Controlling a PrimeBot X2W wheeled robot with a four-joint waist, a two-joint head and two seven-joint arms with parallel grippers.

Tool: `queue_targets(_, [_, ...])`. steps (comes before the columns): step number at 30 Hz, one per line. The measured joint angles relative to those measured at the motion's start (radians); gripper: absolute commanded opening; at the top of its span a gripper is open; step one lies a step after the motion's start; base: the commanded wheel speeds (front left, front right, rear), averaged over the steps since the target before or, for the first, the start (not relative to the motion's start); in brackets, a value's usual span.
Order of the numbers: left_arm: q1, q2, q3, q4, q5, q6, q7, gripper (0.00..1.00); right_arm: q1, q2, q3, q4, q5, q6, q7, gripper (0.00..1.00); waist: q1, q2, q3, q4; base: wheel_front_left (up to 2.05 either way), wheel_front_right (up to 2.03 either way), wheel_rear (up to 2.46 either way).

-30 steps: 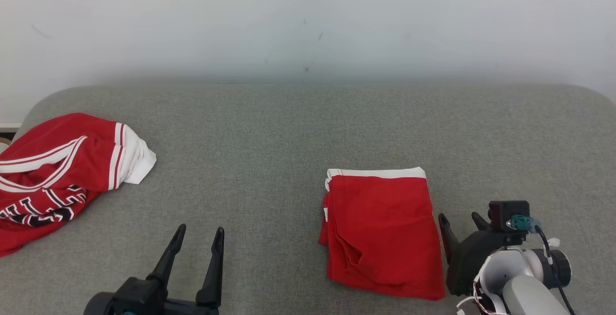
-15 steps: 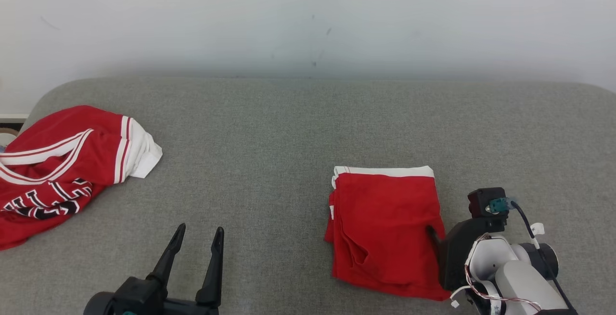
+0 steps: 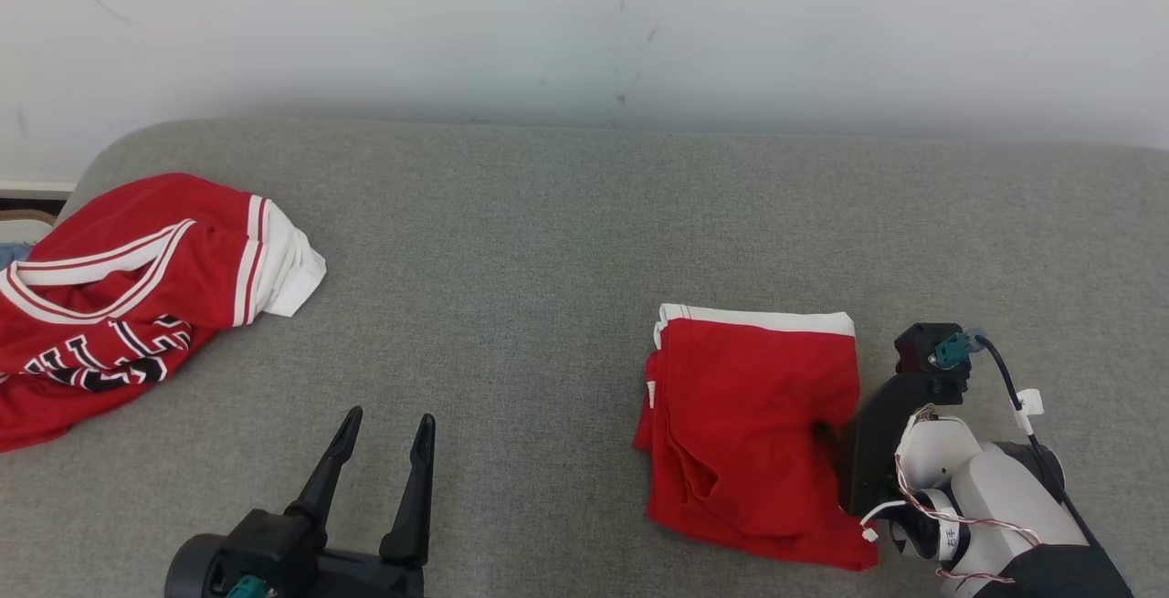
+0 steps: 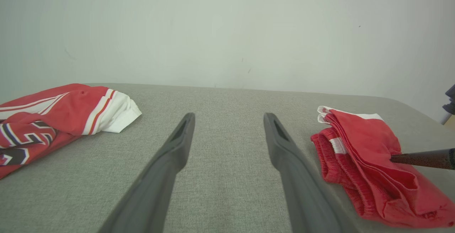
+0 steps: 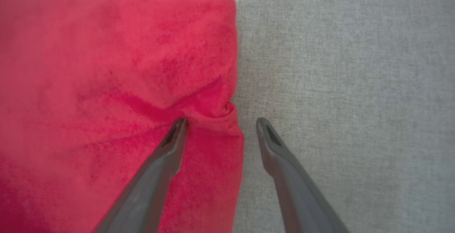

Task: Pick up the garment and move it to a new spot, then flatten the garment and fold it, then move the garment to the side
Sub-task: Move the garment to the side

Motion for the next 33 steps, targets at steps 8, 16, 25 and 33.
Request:
queue_targets(8, [-0.014,-0.008,-0.002,0.008,0.000,0.000,0.000,1.00,-0.033,-0.001,-0.006,0.024,0.013,-0.003,0.076,1.00,0.0001,0.0000,0.018,0.023,0.00,0.00,0.00])
queue_targets(16, [-0.014,-0.008,0.000,0.013,0.000,0.000,0.000,1.00,-0.050,0.002,0.000,0.026,0.022,-0.002,0.121,0.00,0.0000,-0.0001,0.022,0.030,0.00,0.00,0.00])
queue_targets(25, [-0.014,-0.006,0.012,0.016,0.000,0.002,0.000,1.00,-0.025,-0.078,-0.024,-0.028,0.019,-0.003,0.146,0.00,0.0001,0.0000,0.015,0.012,0.00,0.00,0.00])
queue_targets(33, [-0.005,0.001,0.021,0.008,-0.002,0.009,0.000,1.00,0.011,-0.208,-0.080,-0.093,-0.012,-0.013,0.155,0.00,0.0000,0.0000,0.010,-0.017,0.00,0.00,0.00])
